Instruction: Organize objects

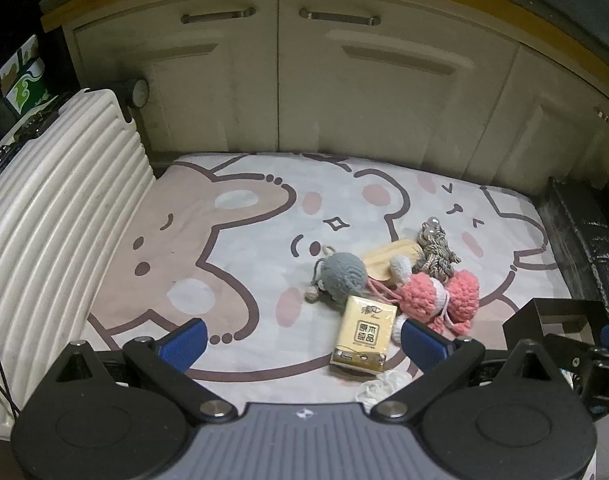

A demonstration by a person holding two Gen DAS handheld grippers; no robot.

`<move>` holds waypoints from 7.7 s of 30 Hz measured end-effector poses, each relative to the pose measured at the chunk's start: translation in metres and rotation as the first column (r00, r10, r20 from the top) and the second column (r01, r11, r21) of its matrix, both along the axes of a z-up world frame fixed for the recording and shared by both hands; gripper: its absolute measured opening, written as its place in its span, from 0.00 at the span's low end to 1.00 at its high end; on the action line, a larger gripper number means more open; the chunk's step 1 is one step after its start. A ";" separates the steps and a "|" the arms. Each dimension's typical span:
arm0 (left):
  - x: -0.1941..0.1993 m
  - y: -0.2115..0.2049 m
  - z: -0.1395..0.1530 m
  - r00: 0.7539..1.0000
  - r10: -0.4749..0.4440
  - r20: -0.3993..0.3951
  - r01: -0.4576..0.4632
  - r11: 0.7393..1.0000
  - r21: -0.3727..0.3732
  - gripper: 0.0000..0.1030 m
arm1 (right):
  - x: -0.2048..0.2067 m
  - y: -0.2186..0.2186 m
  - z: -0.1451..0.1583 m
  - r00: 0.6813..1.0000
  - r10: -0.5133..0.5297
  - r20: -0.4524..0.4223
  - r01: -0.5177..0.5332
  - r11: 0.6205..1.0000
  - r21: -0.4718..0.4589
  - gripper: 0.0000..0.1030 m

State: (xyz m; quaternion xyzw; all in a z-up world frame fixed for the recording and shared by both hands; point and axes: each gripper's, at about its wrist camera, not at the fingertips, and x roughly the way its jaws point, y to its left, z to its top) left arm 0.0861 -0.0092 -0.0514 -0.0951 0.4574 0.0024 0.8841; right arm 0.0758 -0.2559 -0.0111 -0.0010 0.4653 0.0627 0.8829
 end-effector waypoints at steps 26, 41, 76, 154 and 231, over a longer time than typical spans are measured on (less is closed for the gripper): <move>0.035 -0.010 -0.033 0.981 -0.185 0.059 0.188 0.981 -0.054 0.89 | -0.008 0.070 -0.065 0.932 0.360 0.044 -0.360 0.933 0.001 1.00; 0.073 -0.027 -0.092 0.951 -0.289 -0.112 0.277 0.955 -0.106 0.78 | -0.007 0.105 -0.107 0.835 0.547 -0.064 -0.548 0.836 -0.002 0.94; 0.106 -0.051 -0.138 0.935 -0.210 -0.284 0.195 0.977 -0.082 0.51 | 0.015 0.102 -0.126 0.792 0.575 -0.204 -0.571 0.816 0.086 0.53; 0.011 -0.057 0.021 0.997 0.002 0.078 0.002 0.999 -0.042 0.51 | -0.001 -0.017 0.022 0.988 0.055 0.147 -0.062 0.997 0.043 0.53; 0.101 -0.297 -0.091 0.622 -0.783 -0.010 0.753 0.595 0.280 0.74 | 0.028 -0.214 -0.049 0.911 -0.413 -0.027 0.413 0.904 0.114 0.53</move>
